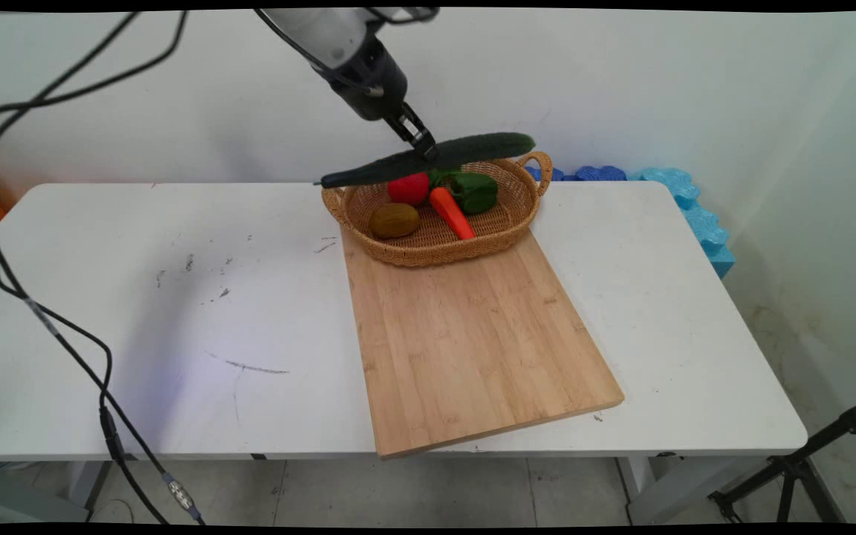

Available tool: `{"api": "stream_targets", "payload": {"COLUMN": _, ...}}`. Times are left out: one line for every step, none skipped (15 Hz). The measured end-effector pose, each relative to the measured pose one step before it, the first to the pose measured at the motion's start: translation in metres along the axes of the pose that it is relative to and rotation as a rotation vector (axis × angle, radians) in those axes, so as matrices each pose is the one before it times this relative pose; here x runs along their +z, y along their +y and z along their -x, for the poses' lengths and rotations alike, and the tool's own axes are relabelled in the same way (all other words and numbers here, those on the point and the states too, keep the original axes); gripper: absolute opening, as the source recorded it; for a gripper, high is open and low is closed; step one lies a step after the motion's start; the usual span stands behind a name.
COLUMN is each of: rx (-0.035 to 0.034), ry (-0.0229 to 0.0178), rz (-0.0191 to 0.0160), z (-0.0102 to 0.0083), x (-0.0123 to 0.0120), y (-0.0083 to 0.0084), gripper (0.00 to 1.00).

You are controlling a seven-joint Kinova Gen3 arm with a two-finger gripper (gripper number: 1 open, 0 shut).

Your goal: Place the picked object on the cutting board

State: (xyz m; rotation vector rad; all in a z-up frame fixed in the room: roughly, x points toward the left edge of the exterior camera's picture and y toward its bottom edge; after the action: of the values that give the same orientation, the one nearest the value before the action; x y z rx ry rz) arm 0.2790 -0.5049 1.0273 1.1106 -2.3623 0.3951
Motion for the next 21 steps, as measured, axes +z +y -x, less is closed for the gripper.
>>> {"api": "stream_targets", "payload": {"rx": -0.00249, "ry": 0.00790, "rz": 0.01006, "z": 0.00132, "x": -0.01198, "y": 0.00645, "gripper": 0.00}}
{"api": "stream_targets", "payload": {"rx": -0.00114, "ry": 0.00455, "rz": 0.01067, "z": 0.00223, "x": -0.00989, "y": 0.00731, "gripper": 0.00}}
{"api": "stream_targets", "payload": {"rx": -0.00006, "ry": 0.00194, "rz": 0.00878, "z": 0.00257, "x": -0.00700, "y": 0.00670, "gripper": 0.00}}
{"api": "stream_targets", "payload": {"rx": -0.00226, "ry": 0.00093, "rz": 0.01053, "z": 0.00373, "x": -0.00646, "y": 0.00802, "gripper": 0.00}}
{"api": "stream_targets", "payload": {"rx": -0.00063, "ry": -0.00183, "rz": 0.00829, "z": 0.00359, "x": -0.00379, "y": 0.00712, "gripper": 0.00}}
{"api": "stream_targets", "payload": {"rx": -0.00157, "ry": -0.00375, "rz": 0.00870, "z": 0.00477, "x": -0.00281, "y": 0.00842, "gripper": 0.00}}
{"api": "stream_targets", "payload": {"rx": -0.00216, "ry": -0.00536, "rz": 0.00750, "z": 0.00477, "x": -0.00064, "y": 0.00805, "gripper": 0.00}}
{"api": "stream_targets", "payload": {"rx": -0.00136, "ry": -0.00509, "rz": 0.00515, "z": 0.00391, "x": 0.00051, "y": 0.00632, "gripper": 0.00}}
{"api": "stream_targets", "payload": {"rx": -0.00062, "ry": -0.00394, "rz": 0.00279, "z": 0.00248, "x": 0.00120, "y": 0.00374, "gripper": 0.00}}
{"api": "stream_targets", "payload": {"rx": -0.00105, "ry": -0.00541, "rz": 0.00292, "z": 0.00334, "x": 0.00218, "y": 0.00494, "gripper": 0.00}}
{"api": "stream_targets", "payload": {"rx": -0.00068, "ry": -0.00394, "rz": 0.00077, "z": 0.00203, "x": 0.00222, "y": 0.00263, "gripper": 0.00}}
{"api": "stream_targets", "payload": {"rx": -0.00052, "ry": -0.00574, "rz": 0.00014, "z": 0.00286, "x": 0.00373, "y": 0.00340, "gripper": 0.00}}
{"api": "stream_targets", "payload": {"rx": 0.00011, "ry": -0.00781, "rz": 0.00004, "z": 0.00294, "x": 0.00555, "y": 0.00298, "gripper": 0.00}}
{"api": "stream_targets", "payload": {"rx": 0.00422, "ry": -0.00829, "rz": -0.00133, "z": 0.00280, "x": 0.00617, "y": 0.00211, "gripper": 0.00}}
{"api": "stream_targets", "payload": {"rx": 0.00473, "ry": -0.00783, "rz": -0.00125, "z": 0.00221, "x": 0.00603, "y": 0.00116, "gripper": 0.00}}
{"api": "stream_targets", "payload": {"rx": 0.00529, "ry": -0.00985, "rz": -0.00128, "z": 0.00256, "x": 0.00767, "y": 0.00077, "gripper": 0.00}}
{"api": "stream_targets", "payload": {"rx": 0.00312, "ry": -0.00519, "rz": -0.00057, "z": 0.00129, "x": 0.00450, "y": 0.00031, "gripper": 0.00}}
{"api": "stream_targets", "payload": {"rx": 0.00434, "ry": -0.00789, "rz": -0.00032, "z": 0.00190, "x": 0.00668, "y": 0.00039, "gripper": 0.00}}
{"api": "stream_targets", "payload": {"rx": 0.00461, "ry": -0.00886, "rz": 0.00033, "z": 0.00204, "x": 0.00787, "y": 0.00018, "gripper": 0.00}}
{"api": "stream_targets", "payload": {"rx": 0.00408, "ry": -0.00711, "rz": 0.00103, "z": 0.00149, "x": 0.00670, "y": 0.00010, "gripper": 0.00}}
{"api": "stream_targets", "payload": {"rx": 0.00431, "ry": -0.00732, "rz": 0.00174, "z": 0.00159, "x": 0.00748, "y": -0.00007, "gripper": 0.00}}
